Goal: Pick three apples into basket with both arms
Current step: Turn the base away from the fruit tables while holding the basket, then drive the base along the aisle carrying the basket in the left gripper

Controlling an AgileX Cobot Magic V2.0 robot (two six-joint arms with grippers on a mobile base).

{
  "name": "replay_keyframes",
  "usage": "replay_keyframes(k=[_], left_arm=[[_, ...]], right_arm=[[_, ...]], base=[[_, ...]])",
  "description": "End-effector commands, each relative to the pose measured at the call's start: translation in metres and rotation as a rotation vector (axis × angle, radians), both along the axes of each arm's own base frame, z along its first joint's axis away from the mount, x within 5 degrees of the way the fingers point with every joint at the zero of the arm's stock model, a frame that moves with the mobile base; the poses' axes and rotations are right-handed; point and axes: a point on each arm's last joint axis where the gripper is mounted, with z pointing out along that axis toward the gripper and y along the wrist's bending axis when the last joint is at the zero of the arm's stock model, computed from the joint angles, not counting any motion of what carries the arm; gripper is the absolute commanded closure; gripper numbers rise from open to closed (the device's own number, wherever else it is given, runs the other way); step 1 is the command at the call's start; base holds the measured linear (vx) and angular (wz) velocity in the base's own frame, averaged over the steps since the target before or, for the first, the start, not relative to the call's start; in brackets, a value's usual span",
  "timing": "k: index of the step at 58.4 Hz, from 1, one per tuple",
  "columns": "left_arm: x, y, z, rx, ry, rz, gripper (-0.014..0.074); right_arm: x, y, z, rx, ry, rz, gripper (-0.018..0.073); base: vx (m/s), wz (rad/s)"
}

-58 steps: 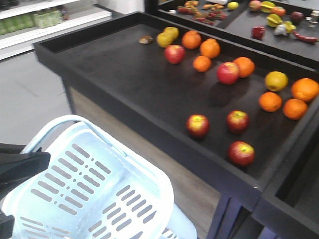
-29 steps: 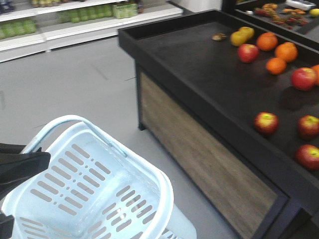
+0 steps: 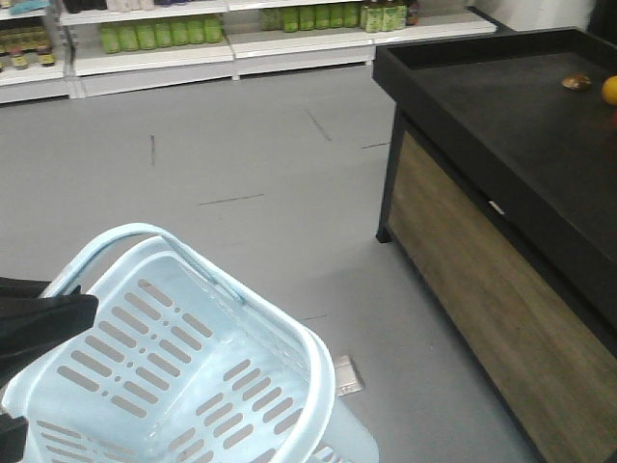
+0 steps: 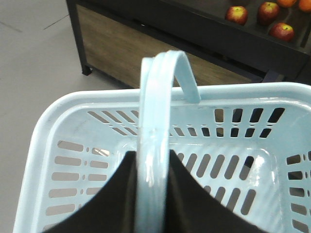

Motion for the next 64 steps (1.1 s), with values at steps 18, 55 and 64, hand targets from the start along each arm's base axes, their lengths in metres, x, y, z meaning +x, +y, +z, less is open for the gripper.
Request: replay_keyframes(k=[18, 55, 64], left_arm=[[0.0004, -0.0018, 0.0173, -0.096, -0.081, 0.002, 0.0602], [0.0004, -0.0018, 0.0173, -0.096, -0.081, 0.002, 0.0602], [0.0004, -0.0018, 0.0173, -0.096, -0.081, 0.002, 0.0602]], right_arm=[[-0.0005, 0.0006, 0.0031, -0.019, -0.072, 0.005, 0.0564], [-0.0005, 0.0006, 0.0032, -0.019, -0.073, 0.005, 0.0564], [-0.0005, 0.0006, 0.0032, -0.019, -0.073, 0.005, 0.0564]], base=[[-0.19, 0.54], [-0.17, 0.43], [-0.13, 0.44]])
